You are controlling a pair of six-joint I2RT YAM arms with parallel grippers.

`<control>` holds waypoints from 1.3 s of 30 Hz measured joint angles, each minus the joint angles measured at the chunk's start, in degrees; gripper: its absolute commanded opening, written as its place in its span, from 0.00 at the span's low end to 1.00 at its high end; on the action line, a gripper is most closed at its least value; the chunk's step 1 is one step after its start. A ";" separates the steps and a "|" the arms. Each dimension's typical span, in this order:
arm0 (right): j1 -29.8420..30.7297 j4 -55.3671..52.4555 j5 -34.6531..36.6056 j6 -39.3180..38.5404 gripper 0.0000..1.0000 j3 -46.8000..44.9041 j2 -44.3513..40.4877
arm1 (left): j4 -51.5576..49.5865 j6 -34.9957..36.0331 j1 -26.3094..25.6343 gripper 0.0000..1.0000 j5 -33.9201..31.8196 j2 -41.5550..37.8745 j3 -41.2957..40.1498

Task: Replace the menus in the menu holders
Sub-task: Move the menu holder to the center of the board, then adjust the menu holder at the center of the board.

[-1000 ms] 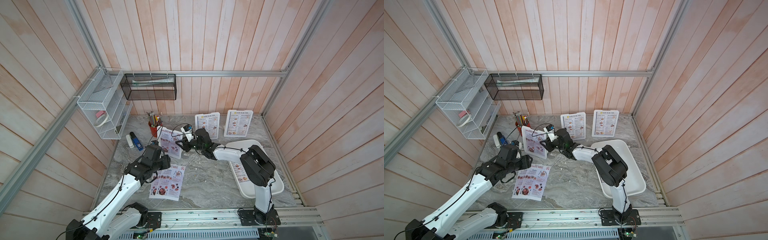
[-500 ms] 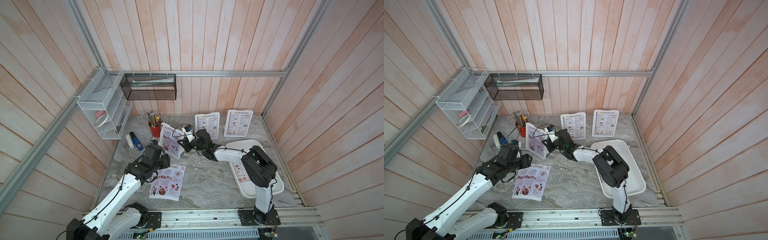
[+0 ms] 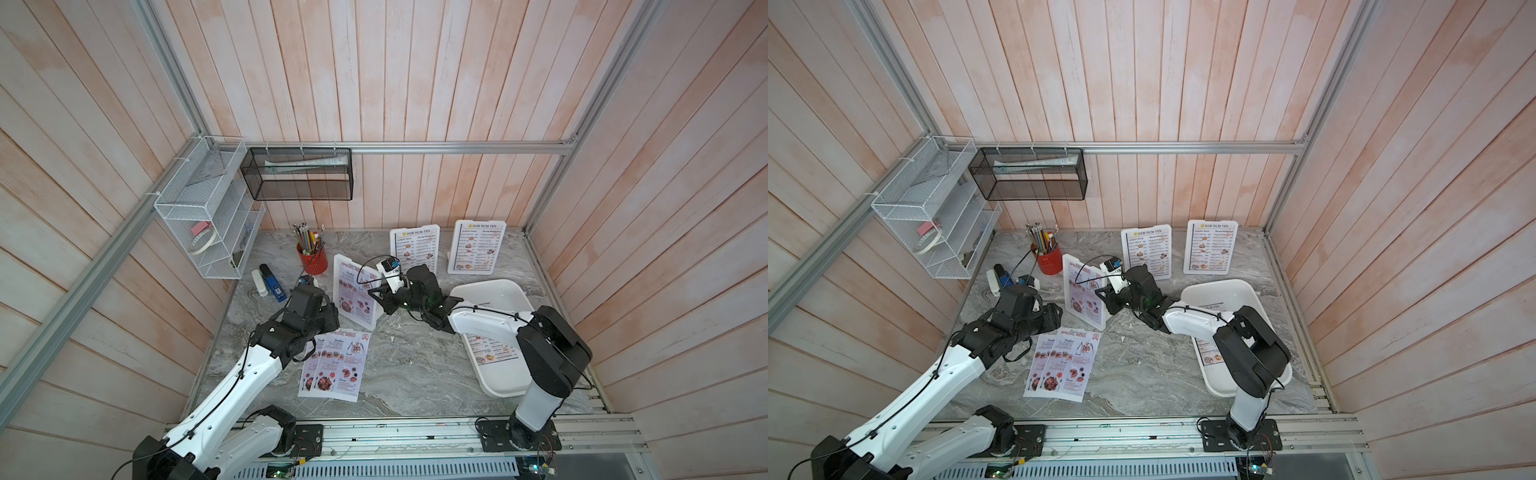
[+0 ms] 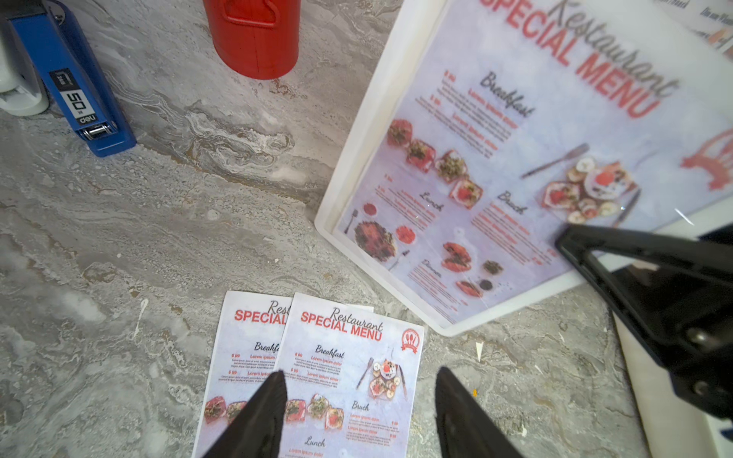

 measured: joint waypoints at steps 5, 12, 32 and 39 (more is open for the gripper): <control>-0.07 -1.33 1.79 -0.63 0.17 -5.84 -5.84 | 2.05 -0.37 -1.01 0.62 -0.15 2.71 0.57; -1.31 -3.10 4.35 -0.57 0.20 -14.14 -13.09 | 5.86 -1.27 -6.80 0.61 -1.49 11.26 3.91; -4.74 -16.81 5.27 0.52 0.42 -16.41 -25.35 | 18.18 -1.03 -8.52 0.61 -2.14 31.39 12.70; -4.74 -28.33 5.35 -0.74 0.46 -5.22 -25.49 | 19.54 0.61 -7.06 0.61 -1.22 32.35 12.15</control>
